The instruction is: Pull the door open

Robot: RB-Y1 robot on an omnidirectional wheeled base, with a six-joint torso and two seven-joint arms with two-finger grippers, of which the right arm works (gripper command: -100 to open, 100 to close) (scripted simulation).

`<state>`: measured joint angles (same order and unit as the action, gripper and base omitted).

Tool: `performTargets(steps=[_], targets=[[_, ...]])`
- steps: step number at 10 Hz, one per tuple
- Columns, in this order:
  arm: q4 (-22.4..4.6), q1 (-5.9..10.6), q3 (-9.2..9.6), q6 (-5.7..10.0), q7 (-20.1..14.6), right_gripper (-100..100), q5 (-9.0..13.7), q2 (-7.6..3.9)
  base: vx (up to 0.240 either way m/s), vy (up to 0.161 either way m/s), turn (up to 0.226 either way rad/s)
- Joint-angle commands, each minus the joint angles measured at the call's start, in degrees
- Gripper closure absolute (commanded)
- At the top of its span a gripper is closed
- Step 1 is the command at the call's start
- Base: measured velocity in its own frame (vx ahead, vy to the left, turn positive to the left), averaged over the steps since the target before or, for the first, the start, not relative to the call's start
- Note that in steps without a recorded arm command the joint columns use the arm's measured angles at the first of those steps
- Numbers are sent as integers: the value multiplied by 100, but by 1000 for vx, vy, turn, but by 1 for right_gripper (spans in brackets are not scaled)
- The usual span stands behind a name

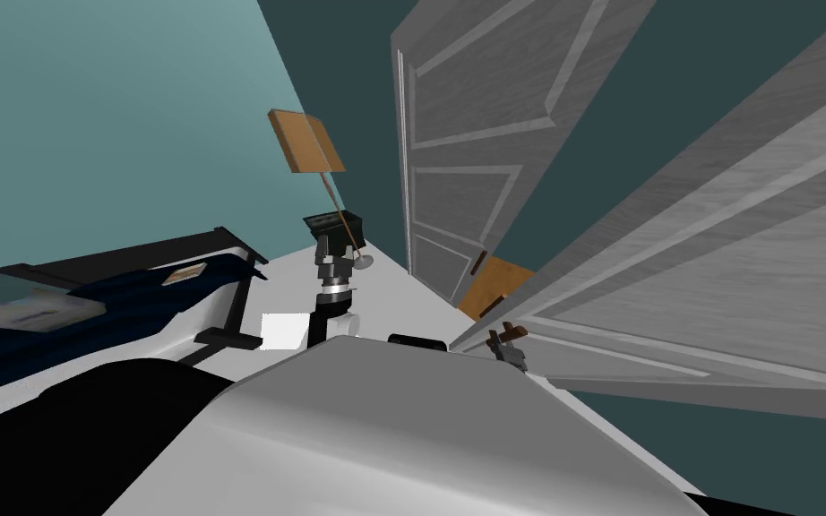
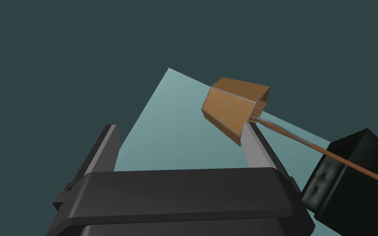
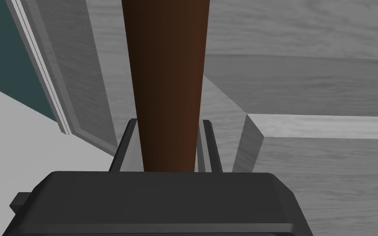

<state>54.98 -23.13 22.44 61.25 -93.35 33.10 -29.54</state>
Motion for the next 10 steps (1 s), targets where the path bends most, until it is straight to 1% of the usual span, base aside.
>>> performTargets(steps=[1, 4, 6, 8, 9, 10], targets=[[-39, 19, 43, 91, -76, 100, -34, -46, -211, -36, 136], [-160, 56, 136, 253, -226, 100, -105, -146, -246, -51, 143], [-263, 87, 215, 391, -354, 100, -165, -232, -290, -42, 186], [-340, 111, 275, 496, -450, 100, -210, -296, -270, -61, 139], [-319, 85, 287, 409, -410, 100, -207, -261, -105, -18, 21], [-399, 101, 341, 468, -473, 100, -239, -283, -171, -14, 150]])
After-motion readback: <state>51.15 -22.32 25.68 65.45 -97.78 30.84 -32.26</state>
